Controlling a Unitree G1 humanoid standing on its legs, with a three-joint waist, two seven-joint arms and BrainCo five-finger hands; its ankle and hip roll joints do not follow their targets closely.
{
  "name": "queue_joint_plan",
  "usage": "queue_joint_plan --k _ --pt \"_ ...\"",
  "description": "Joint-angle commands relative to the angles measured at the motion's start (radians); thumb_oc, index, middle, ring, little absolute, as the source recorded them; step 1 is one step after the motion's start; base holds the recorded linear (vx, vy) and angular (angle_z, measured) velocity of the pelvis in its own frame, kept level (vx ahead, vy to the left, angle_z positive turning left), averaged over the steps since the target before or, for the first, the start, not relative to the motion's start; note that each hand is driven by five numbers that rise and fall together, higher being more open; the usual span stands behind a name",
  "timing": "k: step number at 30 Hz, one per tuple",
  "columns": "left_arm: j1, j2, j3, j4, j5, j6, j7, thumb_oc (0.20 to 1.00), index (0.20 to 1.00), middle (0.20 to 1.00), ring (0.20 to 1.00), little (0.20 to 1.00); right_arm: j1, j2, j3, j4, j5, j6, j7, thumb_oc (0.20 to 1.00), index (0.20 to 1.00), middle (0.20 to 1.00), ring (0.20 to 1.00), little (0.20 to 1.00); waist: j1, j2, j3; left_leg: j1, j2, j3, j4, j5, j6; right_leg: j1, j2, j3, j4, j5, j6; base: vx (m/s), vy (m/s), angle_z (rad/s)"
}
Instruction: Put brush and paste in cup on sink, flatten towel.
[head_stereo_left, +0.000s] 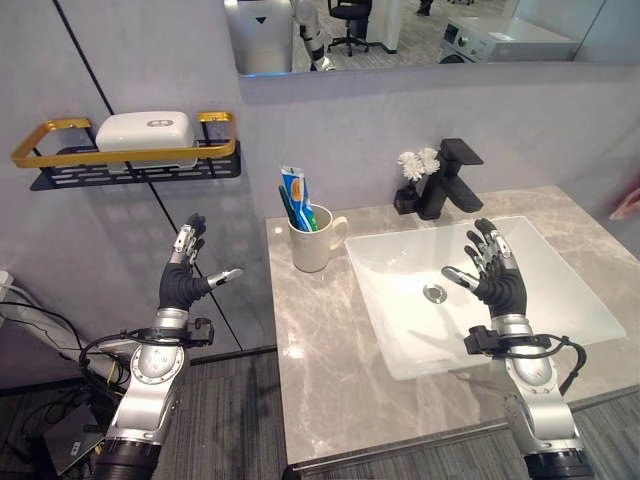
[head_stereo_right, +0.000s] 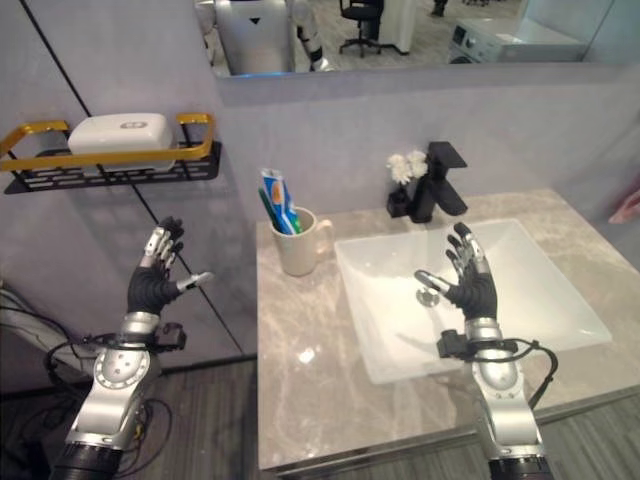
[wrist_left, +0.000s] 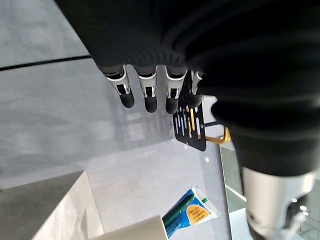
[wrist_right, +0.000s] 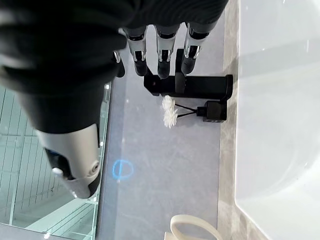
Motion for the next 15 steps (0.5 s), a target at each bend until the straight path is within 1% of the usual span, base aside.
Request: queue_joint_plan --k 1,2,7,15 --pt "-0.041 0.071 0.021 -0.003 0.029 -0.035 0.01 0.649 0.649 0.649 0.649 0.649 -0.049 0.002 -0.006 -0.013 -0.01 -0.037 0.012 1.0 1.0 1.0 1.0 1.0 0.004 -0.04 -0.035 -0.002 0.022 0.002 0.088 -0.186 0.015 -0.03 -0.055 0.006 0.033 -0.052 0.045 0.01 -0.01 -0.06" --pt "-0.047 0.073 0.012 -0.002 0.03 -0.032 0.003 0.2 0.2 0.2 0.2 0.2 -0.048 0.001 -0.005 -0.012 -0.01 -0.035 0.014 1.0 1.0 1.0 1.0 1.0 0.002 -0.04 -0.036 0.0 0.025 0.003 0.084 -0.184 0.014 -0.03 -0.052 0.007 0.029 -0.049 0.046 0.02 -0.011 -0.04" --pt "-0.091 0.087 -0.041 0.03 0.046 -0.019 -0.027 0.2 0.2 0.2 0.2 0.2 -0.046 0.0 0.008 0.0 0.0 -0.032 0.024 1.0 1.0 1.0 1.0 1.0 -0.012 -0.041 -0.036 0.01 0.034 0.012 0.057 -0.176 0.009 -0.035 -0.043 0.015 0.006 -0.035 0.047 -0.01 -0.012 -0.04" --pt "-0.09 0.066 -0.088 0.093 0.049 -0.004 -0.066 0.2 0.2 0.2 0.2 0.2 -0.021 0.004 0.013 0.001 0.006 -0.032 0.041 1.0 1.0 1.0 1.0 1.0 -0.024 -0.04 -0.04 0.046 0.045 0.025 0.038 -0.179 0.004 -0.007 -0.031 0.02 -0.023 -0.028 0.045 0.03 -0.02 -0.12"
